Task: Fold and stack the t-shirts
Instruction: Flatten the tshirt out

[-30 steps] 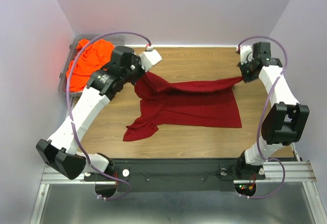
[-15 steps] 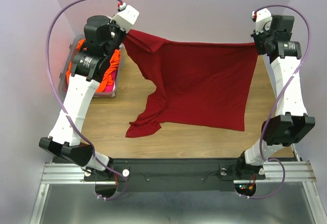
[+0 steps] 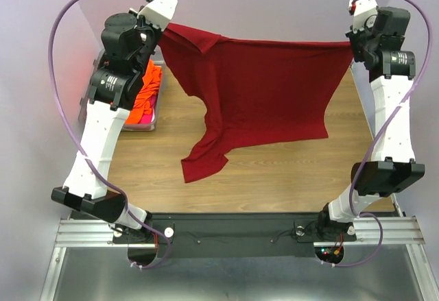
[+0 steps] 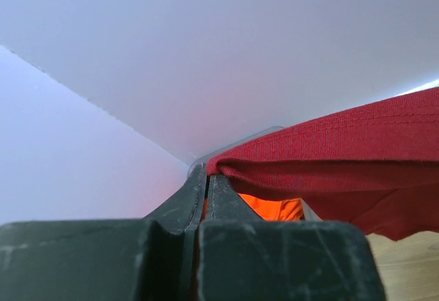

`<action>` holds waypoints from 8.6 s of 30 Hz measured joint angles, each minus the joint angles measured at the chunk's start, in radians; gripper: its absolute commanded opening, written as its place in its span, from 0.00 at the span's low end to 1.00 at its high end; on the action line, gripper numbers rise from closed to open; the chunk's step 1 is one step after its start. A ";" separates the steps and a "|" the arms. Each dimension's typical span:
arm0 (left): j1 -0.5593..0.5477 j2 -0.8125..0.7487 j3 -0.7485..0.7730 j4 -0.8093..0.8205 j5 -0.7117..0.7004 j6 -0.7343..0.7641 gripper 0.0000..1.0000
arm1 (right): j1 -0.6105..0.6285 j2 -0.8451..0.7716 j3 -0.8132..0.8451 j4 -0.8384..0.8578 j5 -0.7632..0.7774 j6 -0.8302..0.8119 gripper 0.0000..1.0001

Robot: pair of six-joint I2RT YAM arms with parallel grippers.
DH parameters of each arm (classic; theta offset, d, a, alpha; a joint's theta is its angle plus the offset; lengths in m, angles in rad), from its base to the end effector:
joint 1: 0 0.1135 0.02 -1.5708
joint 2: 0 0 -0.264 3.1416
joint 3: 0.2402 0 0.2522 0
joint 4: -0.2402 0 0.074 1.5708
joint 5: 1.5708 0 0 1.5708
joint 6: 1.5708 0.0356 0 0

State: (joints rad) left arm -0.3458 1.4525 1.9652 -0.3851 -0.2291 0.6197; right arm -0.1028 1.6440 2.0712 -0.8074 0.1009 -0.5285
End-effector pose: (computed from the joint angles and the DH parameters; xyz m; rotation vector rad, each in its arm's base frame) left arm 0.2668 -0.0875 0.5619 0.5038 1.3684 0.3891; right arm 0.3368 -0.0384 0.4923 -0.3526 1.9527 -0.5121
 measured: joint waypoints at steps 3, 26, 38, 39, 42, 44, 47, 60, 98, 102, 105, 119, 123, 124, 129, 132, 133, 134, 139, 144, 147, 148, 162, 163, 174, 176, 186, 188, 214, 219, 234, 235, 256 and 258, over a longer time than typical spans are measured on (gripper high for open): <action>0.000 -0.028 -0.004 -0.001 -0.015 -0.009 0.00 | 0.000 -0.011 0.024 -0.010 0.008 -0.012 0.01; 0.005 -0.563 -0.007 -0.073 0.045 -0.138 0.00 | 0.006 -0.441 0.205 0.006 0.050 -0.114 0.01; 0.008 -0.483 -0.129 -0.005 0.004 -0.039 0.00 | 0.007 -0.352 -0.037 0.163 0.031 -0.167 0.01; 0.008 -0.466 -0.164 0.006 0.002 -0.033 0.00 | 0.007 -0.331 -0.070 0.172 0.026 -0.168 0.00; 0.008 -0.380 -0.332 0.057 -0.004 -0.014 0.00 | 0.007 -0.244 -0.226 0.199 -0.002 -0.167 0.01; 0.011 -0.330 -0.418 0.089 -0.006 -0.006 0.00 | 0.006 -0.178 -0.331 0.200 -0.017 -0.168 0.01; 0.016 -0.175 -0.537 0.134 0.000 0.004 0.00 | 0.006 -0.069 -0.492 0.214 -0.043 -0.167 0.01; 0.031 0.706 -0.027 0.163 0.030 -0.016 0.12 | 0.006 0.566 -0.248 0.327 -0.056 -0.056 0.27; -0.060 0.086 -0.940 -0.162 0.398 -0.082 0.57 | -0.034 0.058 -0.975 0.075 -0.114 -0.126 0.47; -0.032 0.181 -0.933 -0.138 0.336 -0.081 0.53 | -0.034 0.097 -0.975 0.078 -0.138 -0.122 0.47; 0.011 0.278 -0.892 -0.146 0.314 -0.082 0.52 | -0.034 0.109 -0.970 0.082 -0.141 -0.117 0.47; 0.122 0.305 -0.742 -0.171 0.264 -0.026 0.54 | -0.033 0.073 -0.961 0.074 -0.190 -0.059 0.47; 0.045 0.161 -0.743 -0.200 0.312 -0.049 0.56 | -0.068 0.030 -0.928 0.048 -0.206 -0.063 0.47; 0.031 0.145 -0.743 -0.199 0.319 -0.054 0.57 | -0.080 0.025 -0.916 0.047 -0.206 -0.067 0.47; -0.122 0.071 -0.813 -0.157 0.367 -0.100 0.57 | -0.138 0.023 -0.894 0.045 -0.186 -0.105 0.45; -0.138 0.120 -0.878 -0.136 0.357 -0.114 0.57 | -0.140 0.053 -0.904 0.051 -0.187 -0.117 0.43; -0.135 0.144 -0.902 -0.125 0.346 -0.116 0.57 | -0.140 0.062 -0.911 0.055 -0.187 -0.120 0.43; -0.132 0.161 -0.921 -0.118 0.335 -0.116 0.57 | -0.139 0.078 -0.927 0.057 -0.187 -0.124 0.42; -0.123 0.186 -1.001 -0.090 0.273 -0.107 0.57 | -0.138 0.098 -0.988 0.069 -0.179 -0.143 0.42; -0.124 0.135 -1.062 -0.050 0.246 -0.086 0.55 | -0.138 0.027 -1.073 0.117 -0.163 -0.173 0.43; -0.122 0.095 -1.103 -0.057 0.232 -0.068 0.55 | -0.132 -0.045 -1.150 0.124 -0.149 -0.202 0.43; -0.122 0.082 -1.115 -0.064 0.229 -0.063 0.55 | -0.130 -0.068 -1.173 0.119 -0.145 -0.213 0.43; -0.099 -0.003 -0.724 -0.318 0.341 -0.020 0.74 | -0.134 -0.051 -0.812 -0.129 -0.267 -0.187 0.52; -0.095 0.007 -0.674 -0.315 0.350 -0.021 0.74 | -0.134 -0.024 -0.749 -0.126 -0.283 -0.177 0.52; 0.103 0.476 -0.014 -0.132 0.536 -0.148 0.74 | -0.166 0.546 0.039 -0.089 -0.421 0.101 0.48; 0.124 0.579 0.058 -0.084 0.558 -0.193 0.74 | -0.169 0.642 0.143 -0.081 -0.428 0.148 0.48; 0.175 0.893 0.257 0.052 0.592 -0.419 0.74 | -0.171 0.848 0.252 0.041 -0.464 0.315 0.49; 0.178 0.932 0.283 0.082 0.591 -0.456 0.74 | -0.171 0.853 0.252 0.069 -0.474 0.340 0.50; 0.158 1.209 0.484 0.234 0.515 -0.646 0.56 | -0.171 0.899 0.198 0.195 -0.524 0.448 0.55; 0.161 1.209 0.481 0.230 0.551 -0.725 0.56 | -0.171 0.899 0.198 0.196 -0.523 0.448 0.55; 0.171 1.233 0.423 0.224 0.522 -0.865 0.59 | -0.171 0.899 0.198 0.196 -0.528 0.468 0.59; 0.171 1.233 0.422 0.226 0.523 -0.874 0.59 | -0.171 0.899 0.198 0.196 -0.529 0.472 0.59; 0.175 1.241 0.398 0.265 0.548 -0.962 0.20 | -0.171 0.936 0.289 0.233 -0.505 0.496 0.63; 0.175 1.242 0.398 0.266 0.549 -0.964 0.19 | -0.171 0.958 0.297 0.245 -0.506 0.502 0.61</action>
State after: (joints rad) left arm -0.1707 2.6942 2.3634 -0.1196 0.3195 -0.3439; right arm -0.2741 2.6022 2.3684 -0.5621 -0.4053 -0.0265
